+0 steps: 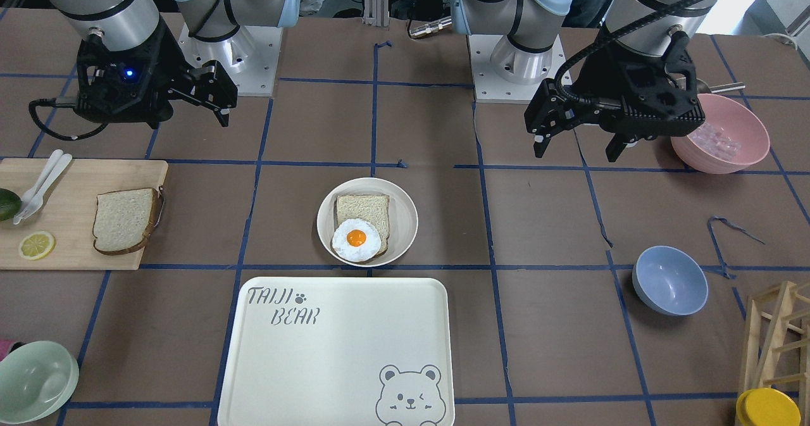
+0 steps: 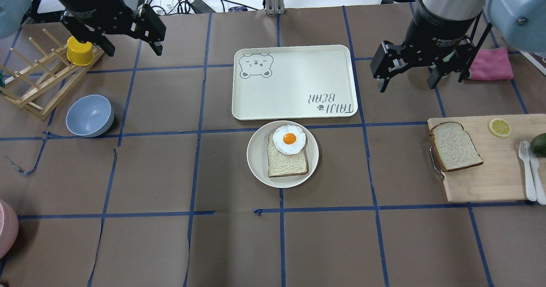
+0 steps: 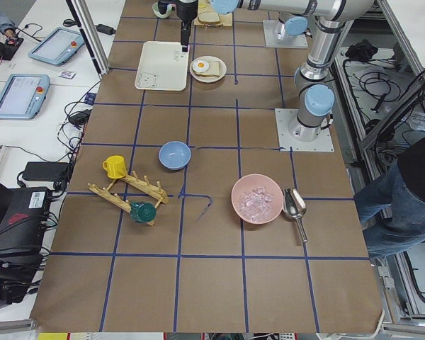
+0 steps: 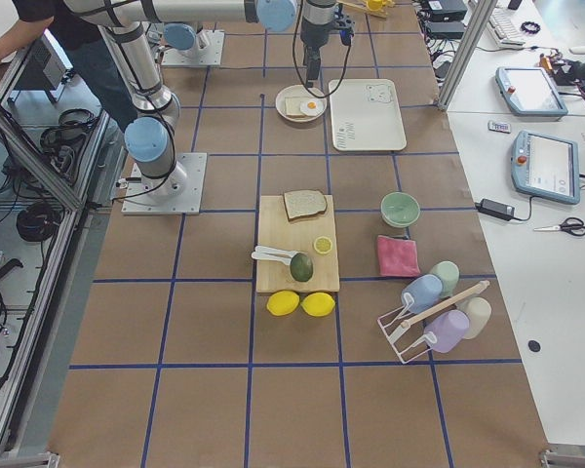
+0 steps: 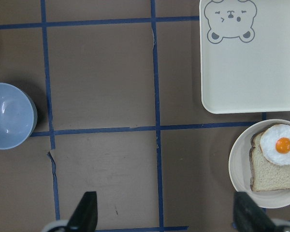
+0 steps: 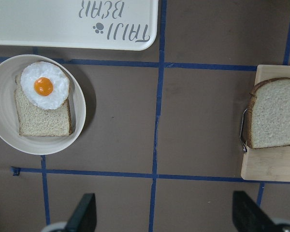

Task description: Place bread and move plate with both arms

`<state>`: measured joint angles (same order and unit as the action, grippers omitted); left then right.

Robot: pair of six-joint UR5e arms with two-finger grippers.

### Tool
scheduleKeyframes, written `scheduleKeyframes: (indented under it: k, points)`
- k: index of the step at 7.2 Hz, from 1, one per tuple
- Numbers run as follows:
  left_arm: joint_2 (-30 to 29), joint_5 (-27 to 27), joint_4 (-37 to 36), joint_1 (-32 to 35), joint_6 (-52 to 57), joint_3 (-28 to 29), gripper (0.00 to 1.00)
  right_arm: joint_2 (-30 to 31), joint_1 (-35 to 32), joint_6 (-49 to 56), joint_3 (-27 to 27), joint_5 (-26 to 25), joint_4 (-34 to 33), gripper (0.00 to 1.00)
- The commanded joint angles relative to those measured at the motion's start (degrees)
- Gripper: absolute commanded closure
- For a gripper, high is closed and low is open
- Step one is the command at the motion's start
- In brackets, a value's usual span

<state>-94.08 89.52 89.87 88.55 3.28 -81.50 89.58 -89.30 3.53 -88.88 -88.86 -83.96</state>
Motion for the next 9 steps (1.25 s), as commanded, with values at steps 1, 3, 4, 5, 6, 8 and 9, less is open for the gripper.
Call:
scheduleKeyframes:
  k: [1,3,4,5,6,8,9]
  points:
    - [-0.1,0.1,0.0,0.2,0.0,0.0,0.0,0.0,0.0,0.0,-0.1,0.0,-0.1,0.0]
    - [-0.3,0.1,-0.1,0.2,-0.2,0.0,0.0,0.0,0.0,0.2,-0.1,0.0,-0.1,0.0]
    - [-0.1,0.7,-0.4,0.2,1.0,-0.1,0.0,-0.1,0.0,-0.2,-0.4,-0.3,-0.1,0.0]
    - [0.0,0.7,-0.4,0.1,1.0,-0.1,0.0,-0.1,0.0,-0.3,-0.4,-0.3,-0.2,0.0]
    - [0.0,0.6,-0.4,0.2,0.9,0.1,0.0,0.0,0.0,-0.3,-0.4,-0.1,-0.2,0.0]
    - [0.0,0.1,-0.4,0.2,0.9,0.0,0.0,-0.2,0.0,-0.3,-0.5,-0.3,-0.1,0.0]
    - [0.0,0.2,-0.4,0.2,0.9,0.1,0.0,-0.2,0.0,-0.2,-0.5,-0.2,0.0,0.0]
